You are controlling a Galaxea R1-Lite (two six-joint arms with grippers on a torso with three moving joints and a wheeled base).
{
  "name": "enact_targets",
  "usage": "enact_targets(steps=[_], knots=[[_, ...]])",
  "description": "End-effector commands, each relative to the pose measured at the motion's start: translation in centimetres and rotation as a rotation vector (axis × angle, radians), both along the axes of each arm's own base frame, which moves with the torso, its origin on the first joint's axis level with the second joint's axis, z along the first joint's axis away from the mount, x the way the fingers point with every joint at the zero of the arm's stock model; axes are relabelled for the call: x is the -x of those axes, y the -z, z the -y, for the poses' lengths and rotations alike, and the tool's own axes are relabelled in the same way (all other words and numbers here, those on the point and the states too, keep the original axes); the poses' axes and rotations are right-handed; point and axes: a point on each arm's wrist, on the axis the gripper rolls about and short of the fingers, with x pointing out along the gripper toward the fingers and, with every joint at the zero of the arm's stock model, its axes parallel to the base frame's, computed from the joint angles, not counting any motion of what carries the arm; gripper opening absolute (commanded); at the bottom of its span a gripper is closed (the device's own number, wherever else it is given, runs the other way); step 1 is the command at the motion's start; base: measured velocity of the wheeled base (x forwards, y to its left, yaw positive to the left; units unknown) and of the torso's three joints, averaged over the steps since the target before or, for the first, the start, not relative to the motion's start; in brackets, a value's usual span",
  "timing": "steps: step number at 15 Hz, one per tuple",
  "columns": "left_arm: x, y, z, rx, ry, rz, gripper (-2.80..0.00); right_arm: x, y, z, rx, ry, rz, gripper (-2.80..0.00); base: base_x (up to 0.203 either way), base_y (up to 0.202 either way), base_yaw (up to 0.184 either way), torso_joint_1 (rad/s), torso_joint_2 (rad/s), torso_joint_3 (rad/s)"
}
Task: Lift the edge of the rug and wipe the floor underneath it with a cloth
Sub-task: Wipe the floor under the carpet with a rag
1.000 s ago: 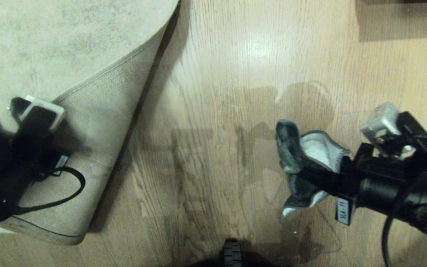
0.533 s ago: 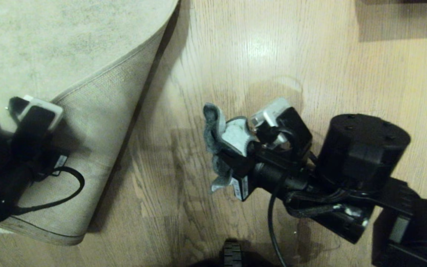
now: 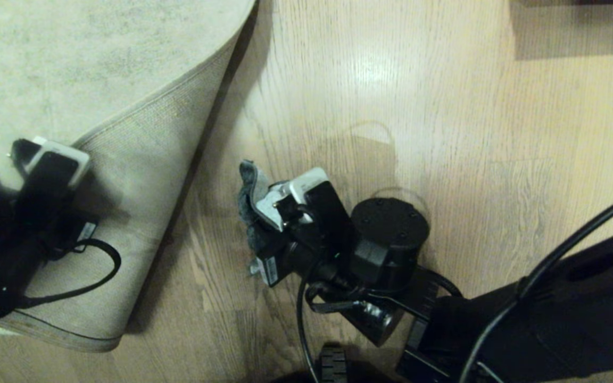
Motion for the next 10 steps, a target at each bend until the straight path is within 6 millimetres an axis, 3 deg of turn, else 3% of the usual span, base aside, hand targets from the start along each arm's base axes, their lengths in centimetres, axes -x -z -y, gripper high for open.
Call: enact_targets(steps=[1,6,10], knots=[[0.0,0.0,0.0,-0.003,-0.004,0.0,-2.8,-1.1,3.1,-2.3,0.021,0.001,-0.016,-2.8,0.0,0.0,0.0,0.0,0.0,0.0],[-0.3,0.2,0.1,-0.004,-0.003,-0.009,-2.8,-3.0,4.9,-5.5,-0.055,0.028,0.003,-2.8,0.0,0.0,0.0,0.0,0.0,0.0],[-0.3,0.3,0.0,-0.004,-0.003,-0.012,-2.8,-3.5,7.2,-6.5,-0.064,0.039,-0.023,-2.8,0.0,0.0,0.0,0.0,0.0,0.0]])
